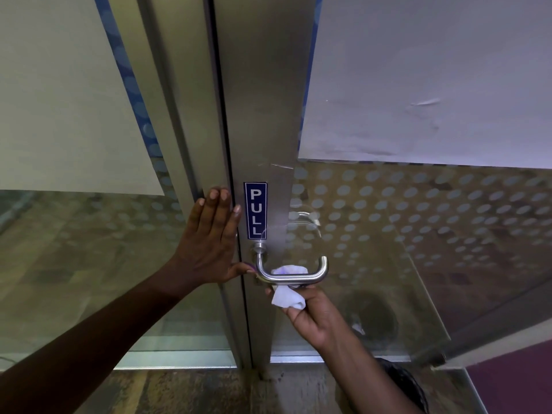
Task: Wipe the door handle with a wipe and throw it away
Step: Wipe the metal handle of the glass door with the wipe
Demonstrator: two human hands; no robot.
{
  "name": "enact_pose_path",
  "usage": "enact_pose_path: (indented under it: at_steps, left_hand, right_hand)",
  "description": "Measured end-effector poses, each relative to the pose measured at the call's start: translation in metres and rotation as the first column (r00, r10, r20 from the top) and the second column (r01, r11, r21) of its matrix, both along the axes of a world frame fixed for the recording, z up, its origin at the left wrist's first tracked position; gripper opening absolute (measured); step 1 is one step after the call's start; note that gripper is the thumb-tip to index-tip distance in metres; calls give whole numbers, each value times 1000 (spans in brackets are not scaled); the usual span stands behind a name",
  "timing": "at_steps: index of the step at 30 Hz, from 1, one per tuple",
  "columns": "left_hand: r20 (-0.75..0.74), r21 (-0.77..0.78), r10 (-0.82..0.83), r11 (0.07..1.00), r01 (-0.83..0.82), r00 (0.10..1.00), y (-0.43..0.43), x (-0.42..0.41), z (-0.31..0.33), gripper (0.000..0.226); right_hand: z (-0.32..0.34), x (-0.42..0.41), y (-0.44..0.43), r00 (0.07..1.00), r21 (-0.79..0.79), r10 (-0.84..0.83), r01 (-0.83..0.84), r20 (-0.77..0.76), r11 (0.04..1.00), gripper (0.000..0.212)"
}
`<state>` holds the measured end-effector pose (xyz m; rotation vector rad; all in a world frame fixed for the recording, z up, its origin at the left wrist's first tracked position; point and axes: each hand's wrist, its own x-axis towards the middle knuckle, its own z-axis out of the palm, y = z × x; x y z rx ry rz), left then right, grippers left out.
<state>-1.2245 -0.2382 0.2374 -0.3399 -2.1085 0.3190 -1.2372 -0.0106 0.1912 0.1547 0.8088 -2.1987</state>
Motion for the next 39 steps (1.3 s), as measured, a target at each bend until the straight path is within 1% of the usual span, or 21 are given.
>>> enact_pose_path:
  at_steps: [1, 2, 5, 7, 9, 11, 13, 15, 16, 18, 20, 21, 23, 24, 25, 27, 29, 31, 34, 36, 39]
  left_hand:
    - [2, -2, 1, 1000, -1, 1000, 0, 0, 0, 104]
    - [4, -3, 3, 1000, -3, 1000, 0, 0, 0, 103]
    - [13, -8, 12, 1000, -12, 1000, -1, 0, -1, 103]
    - [12, -7, 11, 1000, -11, 1000, 0, 0, -1, 103]
    - [9, -5, 9, 1000, -9, 1000, 0, 0, -1, 102]
    - [8, -5, 6, 1000, -6, 1000, -1, 0, 0, 101]
    - [6, -8, 8, 1000, -8, 1000, -1, 0, 0, 101]
    - [2, -9, 13, 1000, -13, 1000, 0, 0, 0, 101]
    - [1, -9, 14, 1000, -14, 1000, 0, 0, 0, 101]
    - [-4, -11, 23, 1000, -23, 1000, 1, 0, 0, 100]
    - [-7, -12, 28, 1000, -28, 1000, 2, 0, 0, 100]
    - [-7, -12, 26, 1000, -26, 1000, 2, 0, 0, 100]
    - [-7, -11, 20, 1000, -20, 1000, 2, 0, 1, 100]
    - [-8, -9, 18, 1000, -18, 1000, 2, 0, 1, 100]
    - [-9, -9, 17, 1000, -17, 1000, 2, 1, 1, 100]
    - [-9, -13, 19, 1000, -19, 1000, 2, 1, 1, 99]
    - [-7, -10, 22, 1000, -22, 1000, 2, 1, 1, 99]
    - [-6, 1, 21, 1000, -21, 1000, 3, 1, 1, 99]
    - [-6, 7, 19, 1000, -19, 1000, 3, 1, 1, 100]
    - [-6, 7, 21, 1000, -20, 1000, 3, 0, 1, 100]
    - [-11, 7, 25, 1000, -25, 1000, 3, 0, 0, 100]
  right_hand:
    - [3, 1, -2, 1000, -52, 9, -8, 22, 999, 29]
    - [5, 3, -3, 998, -40, -3, 6, 56, 999, 26]
    - [1, 1, -4, 978, -81, -19, 36, 210, 996, 30]
    - [3, 0, -2, 930, -319, 157, -46, 332, 947, 22]
    - [2, -4, 0, 903, -427, 204, -25, 378, 904, 23]
    - [-1, -9, 9, 921, -390, 94, 66, 378, 919, 31]
    - [-3, -14, 19, 959, -212, -73, 134, 272, 968, 45]
    - [0, -17, 29, 975, -123, -113, 138, 189, 983, 54]
    - [2, -21, 34, 973, -128, -97, 125, 210, 984, 53]
    - [5, -27, 43, 932, -301, 46, 69, 359, 951, 46]
    - [5, -32, 46, 882, -343, 114, 57, 458, 938, 37]
    - [6, -34, 46, 901, -309, 67, 77, 429, 948, 36]
    - [7, -40, 46, 968, -169, -80, 122, 238, 978, 40]
    - [10, -41, 48, 983, -93, -98, 113, 155, 989, 39]
    - [13, -42, 48, 994, -43, -80, 84, 77, 996, 32]
    - [18, -46, 47, 995, 36, -64, 67, -74, 997, 6]
    - [19, -49, 49, 983, 117, -99, 118, -157, 986, 19]
    - [20, -47, 51, 972, 150, -160, 186, -171, 971, 26]
    - [22, -43, 56, 923, 232, -247, 320, -294, 919, 35]
    - [25, -41, 60, 881, 171, -336, 406, -332, 898, 37]
    - [36, -42, 67, 730, 134, -403, 555, -552, 821, 38]
